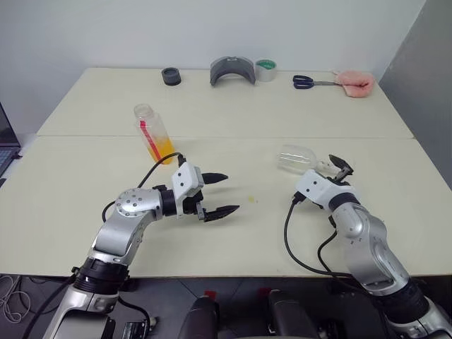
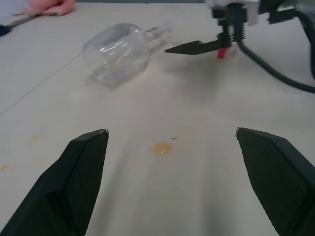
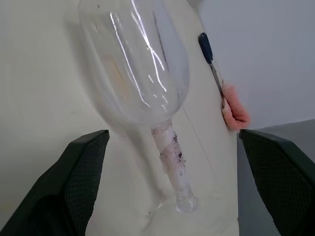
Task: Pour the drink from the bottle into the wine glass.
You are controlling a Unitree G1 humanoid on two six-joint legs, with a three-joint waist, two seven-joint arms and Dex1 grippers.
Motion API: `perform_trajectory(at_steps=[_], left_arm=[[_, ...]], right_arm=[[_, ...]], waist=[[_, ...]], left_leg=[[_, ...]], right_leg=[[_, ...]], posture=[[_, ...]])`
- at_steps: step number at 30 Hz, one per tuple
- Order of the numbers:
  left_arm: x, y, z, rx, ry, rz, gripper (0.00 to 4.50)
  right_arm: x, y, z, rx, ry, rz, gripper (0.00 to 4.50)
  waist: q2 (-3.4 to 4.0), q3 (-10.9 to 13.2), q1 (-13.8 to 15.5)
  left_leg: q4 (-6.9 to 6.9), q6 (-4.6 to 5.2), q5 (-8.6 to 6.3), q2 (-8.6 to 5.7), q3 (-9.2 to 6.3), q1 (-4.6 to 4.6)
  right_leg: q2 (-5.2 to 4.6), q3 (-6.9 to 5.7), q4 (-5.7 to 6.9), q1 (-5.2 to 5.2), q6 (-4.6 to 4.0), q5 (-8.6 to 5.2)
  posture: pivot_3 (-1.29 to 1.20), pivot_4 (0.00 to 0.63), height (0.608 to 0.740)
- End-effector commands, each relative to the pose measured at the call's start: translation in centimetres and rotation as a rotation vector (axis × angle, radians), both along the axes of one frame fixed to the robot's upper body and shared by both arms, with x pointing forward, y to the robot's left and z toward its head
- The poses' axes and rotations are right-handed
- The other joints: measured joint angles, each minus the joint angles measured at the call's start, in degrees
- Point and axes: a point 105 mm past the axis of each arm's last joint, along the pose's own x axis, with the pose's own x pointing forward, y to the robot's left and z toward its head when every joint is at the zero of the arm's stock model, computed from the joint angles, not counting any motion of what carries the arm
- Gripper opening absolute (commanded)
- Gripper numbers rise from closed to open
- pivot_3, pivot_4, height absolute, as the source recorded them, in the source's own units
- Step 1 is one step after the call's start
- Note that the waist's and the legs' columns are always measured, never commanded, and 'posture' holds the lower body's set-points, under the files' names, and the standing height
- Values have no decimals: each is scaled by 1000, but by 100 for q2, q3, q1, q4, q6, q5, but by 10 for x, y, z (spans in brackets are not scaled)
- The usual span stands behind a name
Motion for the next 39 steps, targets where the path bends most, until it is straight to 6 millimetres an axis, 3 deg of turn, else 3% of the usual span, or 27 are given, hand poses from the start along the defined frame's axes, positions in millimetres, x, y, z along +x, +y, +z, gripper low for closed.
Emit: perform_trajectory(at_steps=[1,5,18,21,31,33,35,37,39], left_arm=[[3,-8,3,-4,-39,-40,4468],[5,-15,-2,-9,-52,-63,4468],[12,-31,-4,-39,-79,-77,4468],[12,-33,-5,-46,-81,-74,4500],[9,-38,-5,-64,-81,-60,4500],[9,-37,-4,-70,-78,-45,4500],[13,-33,0,-94,-66,1,4500],[16,-29,4,-115,-51,42,4500],[18,-25,8,-126,-37,66,4500]], right_arm=[[6,2,0,-70,-19,7,4500],[20,-3,-3,-191,-35,-26,4500],[53,-9,0,-330,-81,-65,4500],[53,-4,-4,-312,-53,-47,3932],[54,7,-3,-270,-37,5,504],[53,15,5,-217,-50,30,302],[55,37,28,-35,-78,83,302],[59,58,47,231,-72,132,302],[70,67,63,518,-70,122,302]], waist=[[0,0,-6],[0,0,-22],[-1,0,-69],[-1,-1,-85],[-1,-1,-101],[-1,-1,-107],[-1,-1,-138],[-1,-1,-218],[1,0,-283]], left_leg=[[0,0,0,0,0,0],[1,1,0,0,1,1],[7,0,0,0,0,2],[7,0,0,0,-1,2],[7,0,0,1,-1,4],[7,1,0,2,-1,4],[7,1,0,4,-2,4],[7,1,0,7,1,7],[6,1,0,14,-2,10]], right_leg=[[0,0,0,0,0,0],[1,1,2,0,0,0],[0,2,13,0,-1,1],[0,1,14,0,-1,1],[1,2,14,0,-1,1],[1,2,15,0,-1,1],[2,2,16,-1,-1,1],[4,5,18,-1,0,1],[7,5,23,-2,-1,1]], posture=[[0,150,740],[0,150,740],[0,150,740],[0,150,740],[0,150,740],[0,150,740],[0,150,740],[0,150,740],[0,150,740]])
